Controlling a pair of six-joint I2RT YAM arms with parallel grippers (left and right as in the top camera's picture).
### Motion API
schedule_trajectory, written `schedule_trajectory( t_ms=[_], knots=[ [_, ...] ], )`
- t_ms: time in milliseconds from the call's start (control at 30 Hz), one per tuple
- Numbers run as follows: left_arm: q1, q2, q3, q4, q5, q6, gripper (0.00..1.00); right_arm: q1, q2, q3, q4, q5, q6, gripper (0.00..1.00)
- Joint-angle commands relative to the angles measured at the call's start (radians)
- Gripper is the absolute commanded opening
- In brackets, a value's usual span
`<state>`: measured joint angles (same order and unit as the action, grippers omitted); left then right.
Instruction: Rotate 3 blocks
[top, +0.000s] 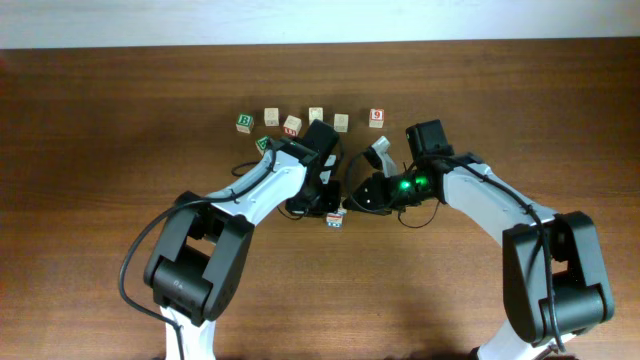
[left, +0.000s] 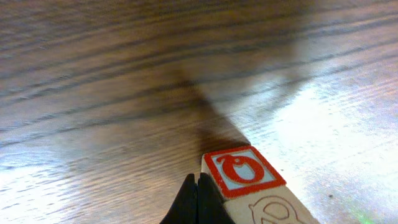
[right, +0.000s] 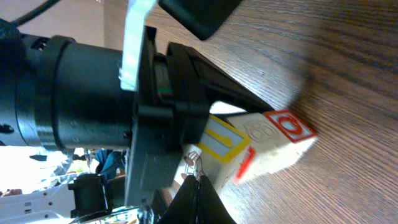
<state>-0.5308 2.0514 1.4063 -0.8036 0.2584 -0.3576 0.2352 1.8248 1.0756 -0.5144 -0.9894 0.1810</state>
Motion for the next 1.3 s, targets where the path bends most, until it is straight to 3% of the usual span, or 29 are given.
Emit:
schedule_trajectory(
  t_ms=[0, 500, 700, 800, 900, 967, 1100, 1133, 1167, 1267],
  knots=[
    [-0.036, -0.002, 0.008, 0.019, 0.123, 0.003, 0.0, 0.023, 0.021, -0.009, 0.0, 0.058, 0.012, 0.04],
    [0.082, -0.002, 0.008, 0.027, 0.119, -0.012, 0.0, -0.009, 0.02, 0.097, -0.099, 0.119, 0.019, 0.05],
    [0.145, -0.002, 0.037, 0.024, 0.113, -0.012, 0.0, -0.079, -0.01, 0.166, -0.187, 0.119, -0.031, 0.17],
    [0.158, -0.002, 0.037, 0.019, 0.108, -0.011, 0.0, -0.072, -0.019, 0.167, -0.201, 0.13, -0.031, 0.16],
    [0.184, -0.024, 0.088, -0.032, 0.044, -0.002, 0.0, -0.091, -0.067, 0.184, -0.249, 0.182, -0.066, 0.14],
    [0.22, -0.085, 0.185, -0.117, -0.051, 0.02, 0.0, -0.126, -0.159, 0.237, -0.369, 0.299, -0.103, 0.16],
    [0.232, -0.322, 0.348, -0.204, -0.295, 0.072, 0.0, -0.195, -0.471, 0.301, -0.567, 0.614, -0.095, 0.3],
    [0.233, -0.37, 0.348, -0.205, -0.327, 0.072, 0.04, -0.211, -0.546, 0.301, -0.6, 0.661, -0.095, 0.34],
    [0.233, -0.407, 0.348, -0.211, -0.336, 0.072, 0.18, -0.222, -0.607, 0.301, -0.629, 0.701, -0.095, 0.44],
    [0.233, -0.465, 0.348, -0.249, -0.335, 0.072, 0.99, -0.244, -0.805, 0.301, -0.704, 0.789, -0.095, 0.74]
  ],
)
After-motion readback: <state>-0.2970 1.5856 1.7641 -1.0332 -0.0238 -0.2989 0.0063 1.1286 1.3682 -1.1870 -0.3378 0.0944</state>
